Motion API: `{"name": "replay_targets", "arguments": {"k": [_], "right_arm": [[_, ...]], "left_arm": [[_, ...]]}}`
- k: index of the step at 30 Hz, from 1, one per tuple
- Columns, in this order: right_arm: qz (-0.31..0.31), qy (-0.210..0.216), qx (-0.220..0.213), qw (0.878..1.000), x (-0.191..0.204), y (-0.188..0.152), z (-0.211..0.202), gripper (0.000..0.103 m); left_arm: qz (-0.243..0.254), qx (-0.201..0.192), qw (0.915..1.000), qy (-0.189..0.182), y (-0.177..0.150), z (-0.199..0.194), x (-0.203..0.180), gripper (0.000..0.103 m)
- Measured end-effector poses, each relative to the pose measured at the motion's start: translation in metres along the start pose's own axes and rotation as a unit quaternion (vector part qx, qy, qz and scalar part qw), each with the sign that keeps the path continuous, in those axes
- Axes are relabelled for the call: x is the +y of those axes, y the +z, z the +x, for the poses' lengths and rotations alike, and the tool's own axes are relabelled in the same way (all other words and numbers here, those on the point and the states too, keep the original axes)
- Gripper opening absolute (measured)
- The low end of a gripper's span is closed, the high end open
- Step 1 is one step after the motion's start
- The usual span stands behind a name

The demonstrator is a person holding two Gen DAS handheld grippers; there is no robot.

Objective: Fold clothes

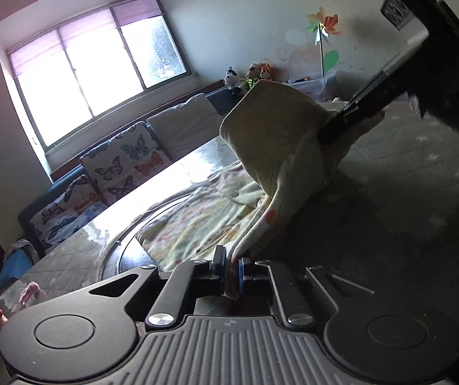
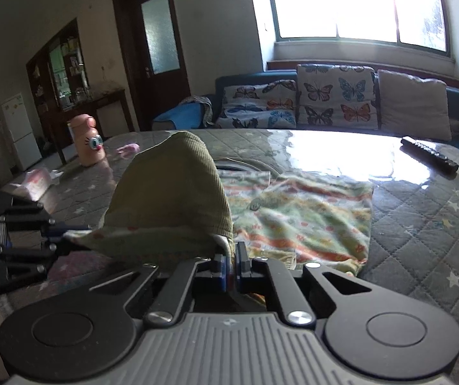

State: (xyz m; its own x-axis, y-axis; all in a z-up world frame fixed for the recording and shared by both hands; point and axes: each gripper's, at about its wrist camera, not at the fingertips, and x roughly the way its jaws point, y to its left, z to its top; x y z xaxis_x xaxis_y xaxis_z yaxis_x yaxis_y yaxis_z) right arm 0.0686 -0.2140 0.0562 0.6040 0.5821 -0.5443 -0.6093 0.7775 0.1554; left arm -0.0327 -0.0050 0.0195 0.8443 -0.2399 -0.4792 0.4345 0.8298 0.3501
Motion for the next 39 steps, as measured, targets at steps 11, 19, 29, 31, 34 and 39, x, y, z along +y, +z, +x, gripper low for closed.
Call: {"name": "replay_targets", "arguments": {"k": [11, 19, 29, 31, 34, 39], "right_arm": [[-0.020, 0.024, -0.004, 1.000, 0.030, -0.006, -0.075, 0.004], [-0.041, 0.011, -0.006, 0.999, 0.012, 0.039, -0.027, 0.004], [0.008, -0.027, 0.040, 0.999, -0.030, 0.057, 0.081, 0.004], [0.025, -0.031, 0.049, 0.998, -0.039, 0.050, 0.098, 0.005], [0.060, -0.036, 0.052, 0.996, -0.052, 0.039, 0.113, 0.009], [0.066, -0.059, 0.009, 0.996, -0.060, 0.031, 0.092, 0.023]], "left_arm": [[-0.033, 0.013, 0.9972, -0.066, 0.017, -0.063, 0.005, 0.008], [-0.088, 0.017, 0.9955, -0.031, 0.031, -0.011, 0.045, 0.008], [-0.121, 0.087, 0.9887, 0.010, 0.018, 0.094, 0.068, 0.008], [-0.133, 0.103, 0.9856, 0.015, 0.011, 0.106, 0.067, 0.008], [-0.146, 0.113, 0.9825, 0.023, 0.007, 0.113, 0.068, 0.011], [-0.162, 0.121, 0.9786, 0.040, 0.005, 0.119, 0.073, 0.018]]}}
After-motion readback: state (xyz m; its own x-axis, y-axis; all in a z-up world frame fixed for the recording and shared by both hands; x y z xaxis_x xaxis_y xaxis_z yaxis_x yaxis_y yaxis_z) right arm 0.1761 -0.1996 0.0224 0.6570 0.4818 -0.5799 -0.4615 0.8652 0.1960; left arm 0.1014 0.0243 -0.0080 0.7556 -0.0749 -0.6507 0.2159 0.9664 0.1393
